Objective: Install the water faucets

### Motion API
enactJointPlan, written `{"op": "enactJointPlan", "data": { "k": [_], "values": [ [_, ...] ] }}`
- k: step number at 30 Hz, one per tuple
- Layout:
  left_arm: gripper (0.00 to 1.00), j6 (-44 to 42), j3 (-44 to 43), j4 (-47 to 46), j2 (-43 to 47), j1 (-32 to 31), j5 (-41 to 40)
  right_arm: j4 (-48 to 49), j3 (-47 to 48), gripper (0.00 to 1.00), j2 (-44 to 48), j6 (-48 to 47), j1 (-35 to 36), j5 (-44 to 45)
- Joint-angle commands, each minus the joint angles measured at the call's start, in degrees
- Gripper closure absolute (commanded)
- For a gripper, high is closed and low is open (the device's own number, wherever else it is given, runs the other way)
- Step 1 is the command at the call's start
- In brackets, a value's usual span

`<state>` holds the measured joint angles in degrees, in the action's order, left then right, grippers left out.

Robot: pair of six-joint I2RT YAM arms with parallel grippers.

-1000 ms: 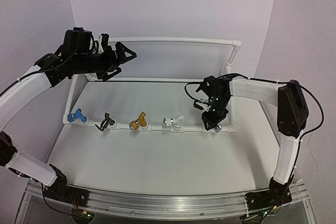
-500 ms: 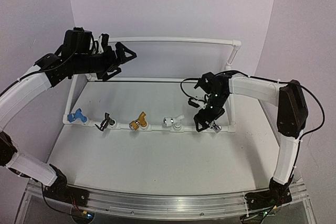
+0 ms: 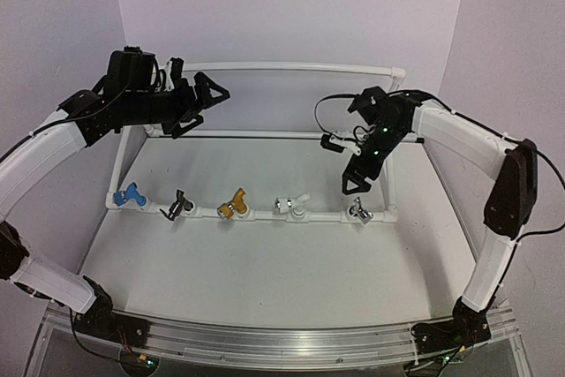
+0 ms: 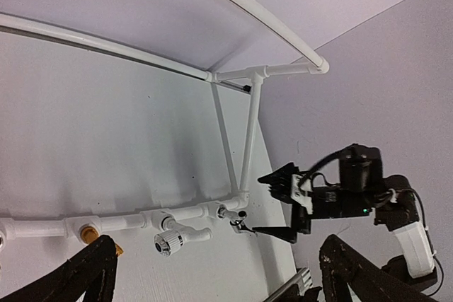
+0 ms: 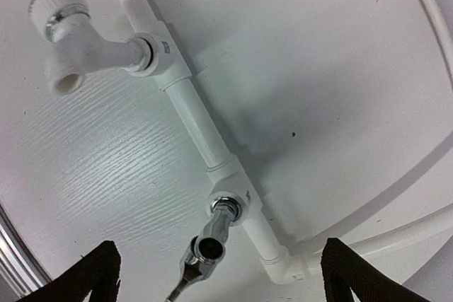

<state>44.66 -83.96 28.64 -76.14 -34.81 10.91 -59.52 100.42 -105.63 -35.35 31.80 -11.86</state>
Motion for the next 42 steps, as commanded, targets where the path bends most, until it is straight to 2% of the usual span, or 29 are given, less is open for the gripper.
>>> {"op": "enactJointPlan", "data": {
  "k": [1, 6, 10, 19, 26, 42],
  "values": [
    [0.01, -1.7, -2.2, 0.8, 0.4, 0.3, 0.9, -3.9, 1.6, 0.04, 8.2, -27.9, 0.4, -0.8],
    [0.01, -2.2, -2.7, 1.1, 0.0, 0.3, 2.1, -3.8, -5.3, 0.04, 13.4, -48.2, 0.7, 3.4],
    [0.0, -3.3, -4.1, 2.9, -1.4, 0.3, 4.0, -3.2, -11.9, 0.02, 17.2, -54.9, 1.3, 4.7],
    [0.0, -3.9, -4.7, 2.8, -2.2, 0.3, 4.7, 9.3, -26.9, 0.02, 22.5, -52.9, 4.7, 9.4],
    [0.0, -3.6, -4.9, 2.4, -2.6, 0.3, 4.8, 14.7, -27.9, 0.02, 18.7, -48.5, 5.3, 11.4],
    [0.0, -3.3, -4.6, 2.3, -1.8, 0.3, 4.1, 18.3, -29.8, 0.02, 12.2, -49.2, 5.4, 14.4]
  ]
}}
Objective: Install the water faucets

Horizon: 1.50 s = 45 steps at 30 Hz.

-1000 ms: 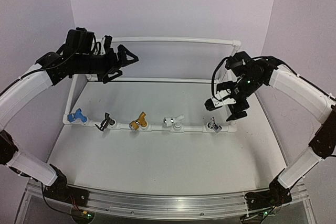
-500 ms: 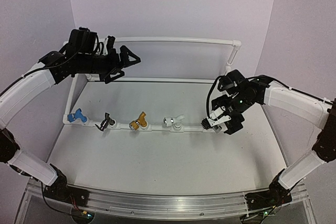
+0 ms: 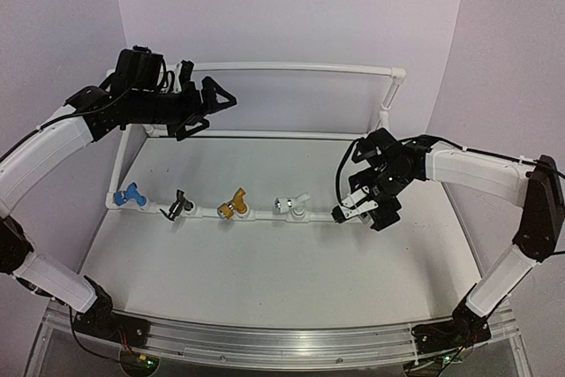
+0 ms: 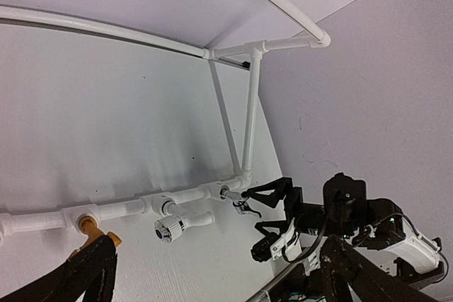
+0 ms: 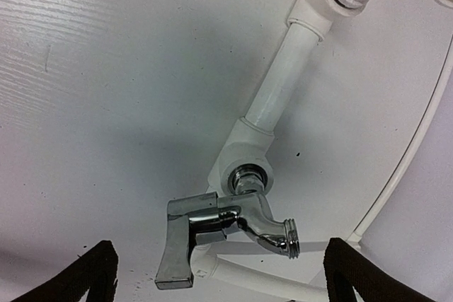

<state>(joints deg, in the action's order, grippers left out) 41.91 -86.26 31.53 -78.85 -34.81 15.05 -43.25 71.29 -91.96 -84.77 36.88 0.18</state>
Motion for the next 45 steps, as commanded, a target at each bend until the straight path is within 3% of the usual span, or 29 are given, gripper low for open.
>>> {"op": "enactJointPlan", "data": {
  "k": [1, 12, 26, 34, 45],
  "values": [
    [0.0, -0.5, -2.2, -0.7, 1.0, 0.3, -0.1, 2.5, -0.8, 0.02, -1.7, 0.2, 0.3, 2.7],
    [0.0, -0.3, -1.7, -1.1, 1.2, 0.3, -0.4, 6.4, -2.3, 0.07, -4.6, -1.4, 0.3, 6.3],
    [0.01, -0.9, -2.6, -0.9, 0.7, 0.3, -0.6, 8.5, -1.7, 0.23, -7.0, 0.4, 0.3, 7.0],
    [0.01, -0.9, -2.7, -1.0, 0.5, 0.3, -0.5, 8.0, -0.7, 0.34, -7.7, 4.2, 0.3, 6.3],
    [0.01, -0.8, -2.3, -1.5, 0.7, 0.3, -0.5, 5.5, 1.9, 0.41, -9.6, 11.1, 0.3, 4.8]
  ]
}}
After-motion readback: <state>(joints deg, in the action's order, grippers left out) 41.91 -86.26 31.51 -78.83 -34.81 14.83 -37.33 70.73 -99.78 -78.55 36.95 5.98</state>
